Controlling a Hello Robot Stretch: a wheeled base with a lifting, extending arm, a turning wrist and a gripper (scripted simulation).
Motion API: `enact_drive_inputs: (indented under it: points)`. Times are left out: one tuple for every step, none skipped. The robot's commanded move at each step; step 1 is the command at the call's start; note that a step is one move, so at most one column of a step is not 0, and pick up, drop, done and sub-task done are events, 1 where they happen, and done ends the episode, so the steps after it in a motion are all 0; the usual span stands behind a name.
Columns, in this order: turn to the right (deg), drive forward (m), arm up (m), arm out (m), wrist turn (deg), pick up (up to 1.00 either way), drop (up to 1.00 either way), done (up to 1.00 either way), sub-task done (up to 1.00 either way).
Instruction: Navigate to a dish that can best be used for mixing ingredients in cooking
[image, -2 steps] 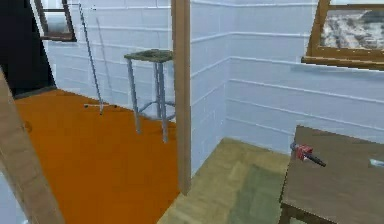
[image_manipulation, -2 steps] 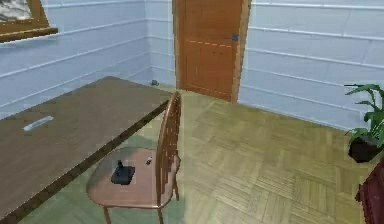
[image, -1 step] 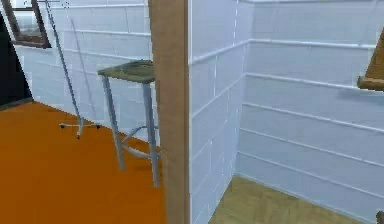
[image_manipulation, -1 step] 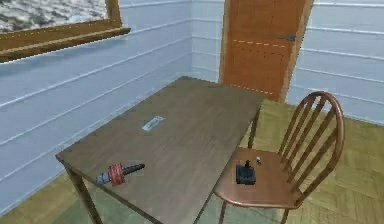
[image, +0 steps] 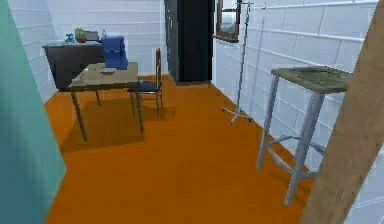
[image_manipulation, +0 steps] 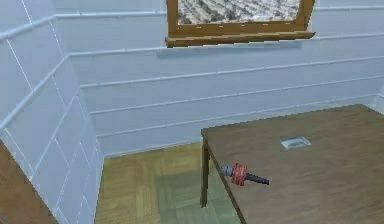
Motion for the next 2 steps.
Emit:
enact_drive_inputs:
  points:
    - [-12.0, 0.0, 0.0, 0.0, 0.0, 0.0, 0.0, 0.0, 0.0]
    - [0.0, 1.0, 0.0, 0.0, 0.0, 0.0, 0.0, 0.0, 0.0]
